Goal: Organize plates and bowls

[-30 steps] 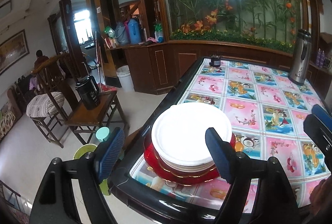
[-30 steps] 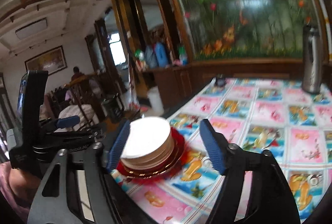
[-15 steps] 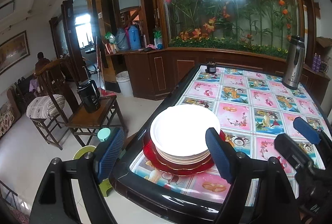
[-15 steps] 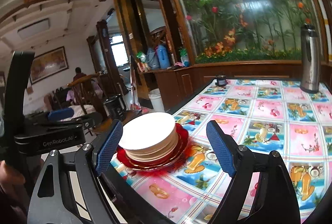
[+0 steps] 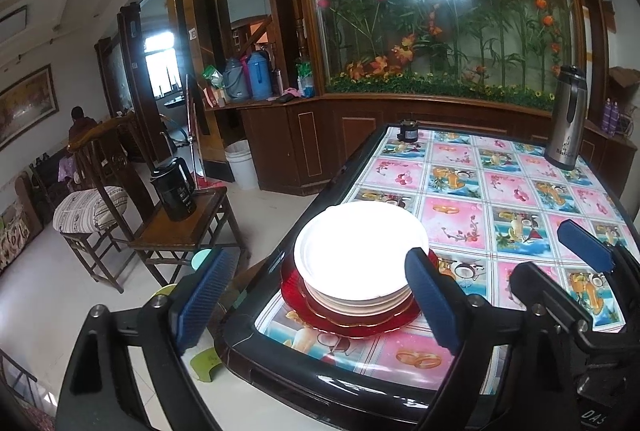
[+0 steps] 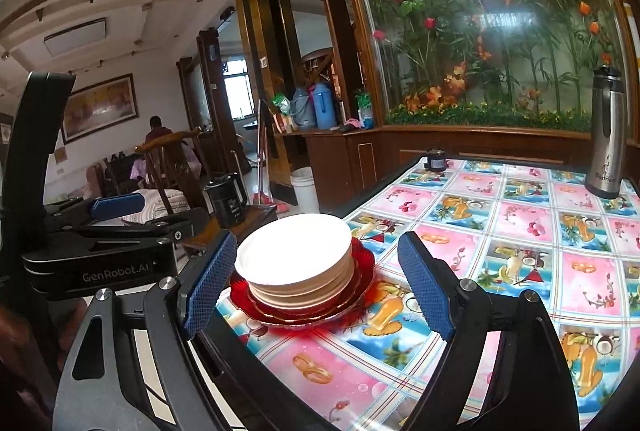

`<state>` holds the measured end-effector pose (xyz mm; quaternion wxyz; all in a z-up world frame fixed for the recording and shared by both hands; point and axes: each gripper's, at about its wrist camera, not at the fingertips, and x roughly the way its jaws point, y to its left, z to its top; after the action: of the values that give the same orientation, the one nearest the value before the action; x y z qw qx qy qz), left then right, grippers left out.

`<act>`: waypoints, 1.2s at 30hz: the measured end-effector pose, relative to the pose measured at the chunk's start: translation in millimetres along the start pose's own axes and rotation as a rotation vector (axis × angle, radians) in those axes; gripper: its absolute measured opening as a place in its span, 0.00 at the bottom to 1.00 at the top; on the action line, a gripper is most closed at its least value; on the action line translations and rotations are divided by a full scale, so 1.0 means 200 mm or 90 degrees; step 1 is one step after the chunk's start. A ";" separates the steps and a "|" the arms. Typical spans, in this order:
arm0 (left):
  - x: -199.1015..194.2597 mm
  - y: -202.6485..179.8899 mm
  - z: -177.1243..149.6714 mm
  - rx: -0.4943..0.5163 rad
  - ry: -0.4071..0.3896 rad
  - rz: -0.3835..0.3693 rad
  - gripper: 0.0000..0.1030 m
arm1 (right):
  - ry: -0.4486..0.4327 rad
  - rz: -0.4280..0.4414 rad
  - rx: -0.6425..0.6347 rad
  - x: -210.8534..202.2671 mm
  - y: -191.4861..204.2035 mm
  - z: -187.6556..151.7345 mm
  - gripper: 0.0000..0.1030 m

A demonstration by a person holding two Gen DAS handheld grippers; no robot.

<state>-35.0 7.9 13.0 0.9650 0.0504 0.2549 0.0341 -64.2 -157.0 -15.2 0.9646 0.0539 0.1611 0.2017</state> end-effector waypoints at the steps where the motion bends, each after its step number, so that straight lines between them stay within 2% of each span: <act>1: 0.00 0.00 0.00 0.002 -0.004 -0.003 0.94 | 0.003 0.001 -0.001 0.00 0.00 0.00 0.81; 3: -0.01 0.00 0.00 0.001 -0.011 -0.011 1.00 | 0.008 0.003 -0.003 0.02 0.01 0.00 0.81; 9: 0.01 0.01 0.02 -0.009 -0.008 -0.028 1.00 | 0.015 0.002 0.010 0.04 -0.02 -0.01 0.81; 15: 0.06 -0.01 0.01 -0.001 0.015 -0.020 1.00 | 0.000 -0.002 0.013 0.04 -0.03 0.01 0.81; 20: 0.10 0.01 0.00 -0.019 0.036 -0.012 1.00 | 0.003 -0.004 0.019 0.06 -0.04 0.01 0.81; 36: 0.16 0.08 0.01 -0.044 0.054 -0.003 1.00 | 0.014 0.016 0.000 0.12 0.00 0.04 0.81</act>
<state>-7.3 25.6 1.4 0.9546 0.0152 0.2946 0.0424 -41.2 -147.5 -14.5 0.9600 0.0540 0.1714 0.2145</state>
